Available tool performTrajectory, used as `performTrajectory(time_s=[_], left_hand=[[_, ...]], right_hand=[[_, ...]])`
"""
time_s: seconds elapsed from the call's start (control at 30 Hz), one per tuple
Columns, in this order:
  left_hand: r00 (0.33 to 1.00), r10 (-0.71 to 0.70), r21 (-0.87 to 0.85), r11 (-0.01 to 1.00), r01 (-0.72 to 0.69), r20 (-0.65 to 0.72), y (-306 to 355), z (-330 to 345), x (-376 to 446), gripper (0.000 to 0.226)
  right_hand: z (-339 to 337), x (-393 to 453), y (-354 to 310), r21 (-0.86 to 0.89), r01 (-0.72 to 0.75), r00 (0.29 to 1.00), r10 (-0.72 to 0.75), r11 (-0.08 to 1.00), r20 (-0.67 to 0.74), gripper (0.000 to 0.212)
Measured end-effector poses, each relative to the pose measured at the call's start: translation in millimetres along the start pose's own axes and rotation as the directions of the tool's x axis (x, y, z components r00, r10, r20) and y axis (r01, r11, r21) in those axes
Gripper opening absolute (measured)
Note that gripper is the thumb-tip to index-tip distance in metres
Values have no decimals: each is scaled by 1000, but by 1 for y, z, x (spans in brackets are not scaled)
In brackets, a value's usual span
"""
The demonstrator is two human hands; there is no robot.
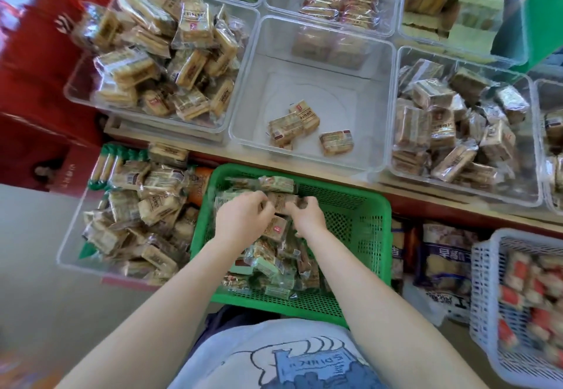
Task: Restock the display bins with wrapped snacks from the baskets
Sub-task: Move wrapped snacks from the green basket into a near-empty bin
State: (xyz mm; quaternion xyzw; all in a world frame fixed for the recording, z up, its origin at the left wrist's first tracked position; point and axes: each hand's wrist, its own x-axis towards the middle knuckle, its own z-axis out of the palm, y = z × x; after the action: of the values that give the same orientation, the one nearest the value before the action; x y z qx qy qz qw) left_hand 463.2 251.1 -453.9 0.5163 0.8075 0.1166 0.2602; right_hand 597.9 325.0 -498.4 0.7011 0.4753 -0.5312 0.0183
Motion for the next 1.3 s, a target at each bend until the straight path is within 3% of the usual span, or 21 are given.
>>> performTrajectory(time_s=[0.17, 0.3, 0.43, 0.5, 0.63, 0.77, 0.87, 0.9, 0.97, 1.03, 1.13, 1.2, 1.23, 1.3], left_hand=[[944, -231, -213, 935, 282, 235, -9, -4, -4, 23], [897, -288, -435, 798, 418, 335, -7, -10, 2, 31], [867, -99, -619, 661, 424, 489, 27, -22, 2, 51], [876, 15, -714, 586, 384, 482, 54, -26, 2, 42], [911, 49, -820, 456, 345, 410, 102, -35, 6, 34], [912, 155, -811, 530, 248, 380, 165, -39, 11, 24], [954, 225, -717, 697, -15, 198, 220, -33, 16, 24], [961, 250, -640, 759, -118, 119, 235, -28, 21, 34], [941, 339, -376, 869, -320, -19, 257, -13, 38, 56], [904, 423, -82, 901, -426, -59, 274, 6, 58, 75], [906, 423, 174, 891, -419, 14, 278, 32, 88, 89], [915, 400, 261, 880, -398, 46, 278, 47, 101, 92], [921, 384, 293, 876, -384, 60, 277, 52, 105, 92], [929, 365, 336, 870, -362, 56, 271, 61, 108, 91]], right_hand=[[10, 8, 4, 183, -57, 995, 71, 981, -69, 41], [-28, -22, 5, 295, 17, 999, -2, 955, -52, 20], [-77, -62, 4, 502, 134, 988, -152, 854, -6, 12], [-95, -75, 3, 546, 146, 975, -213, 825, 60, 13], [-129, -92, 4, 671, 165, 955, -287, 723, 74, 13], [-171, -99, 14, 785, 228, 943, -331, 576, -30, 24], [-223, -101, 23, 817, 340, 935, -258, 467, -242, 24], [-244, -98, 25, 786, 385, 923, -191, 485, -334, 21], [-289, -85, 28, 576, 440, 840, -89, 689, -534, 20], [-330, -67, 27, 275, 411, 734, -136, 869, -665, 23], [-367, -37, 9, 22, 445, 598, -279, 895, -752, 39], [-380, -10, -4, -181, 457, 531, -430, 871, -730, 43], [-380, 7, -8, -286, 463, 550, -526, 839, -649, 45], [-367, 34, -10, -490, 454, 664, -649, 744, -371, 51]])
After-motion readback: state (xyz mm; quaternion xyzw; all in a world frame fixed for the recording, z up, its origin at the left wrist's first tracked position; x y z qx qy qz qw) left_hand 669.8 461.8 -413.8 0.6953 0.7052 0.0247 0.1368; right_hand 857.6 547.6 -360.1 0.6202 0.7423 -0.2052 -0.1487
